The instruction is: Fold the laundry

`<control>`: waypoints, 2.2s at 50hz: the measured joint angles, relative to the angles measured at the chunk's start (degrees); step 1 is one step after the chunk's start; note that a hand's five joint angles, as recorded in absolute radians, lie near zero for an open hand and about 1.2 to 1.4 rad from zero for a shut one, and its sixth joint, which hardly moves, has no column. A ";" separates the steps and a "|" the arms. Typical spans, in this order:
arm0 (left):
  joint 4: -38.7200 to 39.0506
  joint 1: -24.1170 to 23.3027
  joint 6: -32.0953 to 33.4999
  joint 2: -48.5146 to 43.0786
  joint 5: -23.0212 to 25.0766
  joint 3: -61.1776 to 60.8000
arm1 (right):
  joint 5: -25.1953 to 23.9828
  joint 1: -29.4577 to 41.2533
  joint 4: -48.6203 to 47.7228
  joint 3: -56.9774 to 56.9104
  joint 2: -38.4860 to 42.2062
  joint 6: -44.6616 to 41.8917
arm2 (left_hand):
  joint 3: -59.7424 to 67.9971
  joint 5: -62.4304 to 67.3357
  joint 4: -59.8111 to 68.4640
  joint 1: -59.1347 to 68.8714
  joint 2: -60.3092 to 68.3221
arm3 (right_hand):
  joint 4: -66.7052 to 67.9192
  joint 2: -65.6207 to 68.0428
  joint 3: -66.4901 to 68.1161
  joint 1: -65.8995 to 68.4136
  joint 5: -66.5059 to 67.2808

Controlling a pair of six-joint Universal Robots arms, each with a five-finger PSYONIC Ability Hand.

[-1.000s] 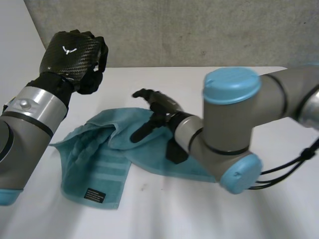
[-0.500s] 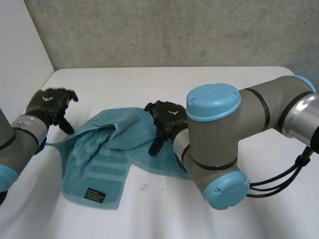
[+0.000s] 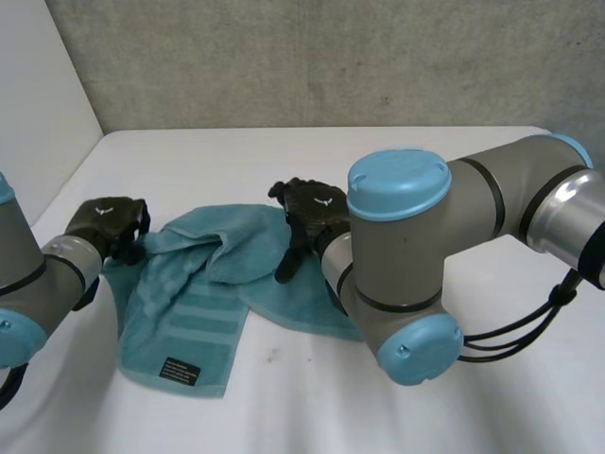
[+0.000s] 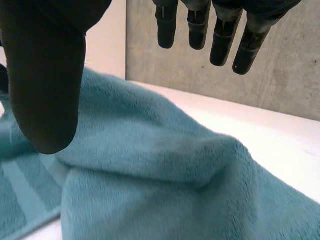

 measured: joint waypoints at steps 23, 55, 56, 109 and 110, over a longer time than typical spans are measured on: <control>-0.24 -7.69 -0.72 22.17 -0.11 -8.34 | -6.23 2.49 0.24 -10.22 9.51 16.43 | 0.23 0.00 0.24 0.00 0.16 | 16.91 17.62 17.96 15.91 16.24; -0.12 -8.02 -12.27 36.93 -0.28 1.47 | -1.19 -25.26 -4.49 11.74 -24.15 5.75 | 0.32 0.00 0.28 0.00 0.22 | 54.83 54.74 55.22 44.48 52.65; -0.11 -8.09 -12.65 37.02 -0.26 1.62 | -1.89 -26.38 -4.55 12.19 -24.64 5.72 | 0.32 0.00 0.28 0.00 0.22 | 54.83 54.74 55.22 44.48 52.67; -17.00 -23.46 -4.27 38.67 0.12 -23.71 | -9.19 -26.31 3.20 21.53 -18.97 -9.20 | -24.54 -21.57 -25.06 -23.24 -25.27 | 2.70 3.57 2.79 3.82 2.49; -17.11 -23.94 -4.27 38.54 0.12 -23.80 | -8.60 -25.79 2.50 21.48 -18.67 -8.16 | -27.18 -24.33 -27.76 -25.52 -28.17 | 2.70 3.57 2.79 3.82 2.49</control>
